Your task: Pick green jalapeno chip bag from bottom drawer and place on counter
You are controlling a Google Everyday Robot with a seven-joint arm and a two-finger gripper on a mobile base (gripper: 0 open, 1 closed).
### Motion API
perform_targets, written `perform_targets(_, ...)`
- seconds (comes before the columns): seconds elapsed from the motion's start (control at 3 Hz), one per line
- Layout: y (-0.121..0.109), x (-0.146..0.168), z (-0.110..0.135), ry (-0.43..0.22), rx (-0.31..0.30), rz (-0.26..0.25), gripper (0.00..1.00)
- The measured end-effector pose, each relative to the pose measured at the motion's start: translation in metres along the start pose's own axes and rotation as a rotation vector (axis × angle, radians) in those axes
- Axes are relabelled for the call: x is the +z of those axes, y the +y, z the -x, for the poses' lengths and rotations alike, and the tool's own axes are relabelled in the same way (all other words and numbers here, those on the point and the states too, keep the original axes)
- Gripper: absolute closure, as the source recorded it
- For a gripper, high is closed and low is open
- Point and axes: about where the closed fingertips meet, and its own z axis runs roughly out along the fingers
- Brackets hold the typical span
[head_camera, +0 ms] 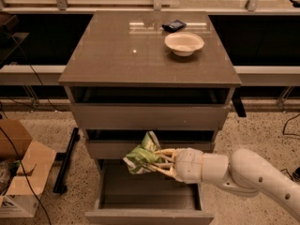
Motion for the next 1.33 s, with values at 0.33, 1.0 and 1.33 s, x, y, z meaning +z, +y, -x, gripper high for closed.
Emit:
perform_targets(0.33, -0.030, -0.002, 0.043, 0.016, -0.083, -0.025, 1.00)
perform_targets(1.0, -0.067, 0.005, 0.175, 0.032, -0.303, -0.036, 1.00)
perform_targets(1.33, -0.076, 0.013, 0.231, 0.039, -0.398, -0.031, 1.00)
